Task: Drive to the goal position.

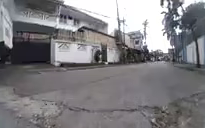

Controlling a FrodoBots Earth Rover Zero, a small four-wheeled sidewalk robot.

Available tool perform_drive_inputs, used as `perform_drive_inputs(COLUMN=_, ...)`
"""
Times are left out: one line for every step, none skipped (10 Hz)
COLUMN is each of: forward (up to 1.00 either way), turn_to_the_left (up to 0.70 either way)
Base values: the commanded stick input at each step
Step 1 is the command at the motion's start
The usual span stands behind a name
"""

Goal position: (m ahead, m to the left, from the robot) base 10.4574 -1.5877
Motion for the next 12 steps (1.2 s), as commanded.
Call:
perform_drive_inputs(forward=1.0, turn_to_the_left=0.0)
perform_drive_inputs(forward=1.0, turn_to_the_left=0.0)
perform_drive_inputs(forward=1.0, turn_to_the_left=0.0)
perform_drive_inputs(forward=1.0, turn_to_the_left=0.0)
perform_drive_inputs(forward=1.0, turn_to_the_left=0.0)
perform_drive_inputs(forward=1.0, turn_to_the_left=0.0)
perform_drive_inputs(forward=1.0, turn_to_the_left=0.0)
perform_drive_inputs(forward=1.0, turn_to_the_left=0.0)
perform_drive_inputs(forward=1.0, turn_to_the_left=0.0)
perform_drive_inputs(forward=1.0, turn_to_the_left=0.0)
perform_drive_inputs(forward=1.0, turn_to_the_left=0.0)
perform_drive_inputs(forward=1.0, turn_to_the_left=0.0)
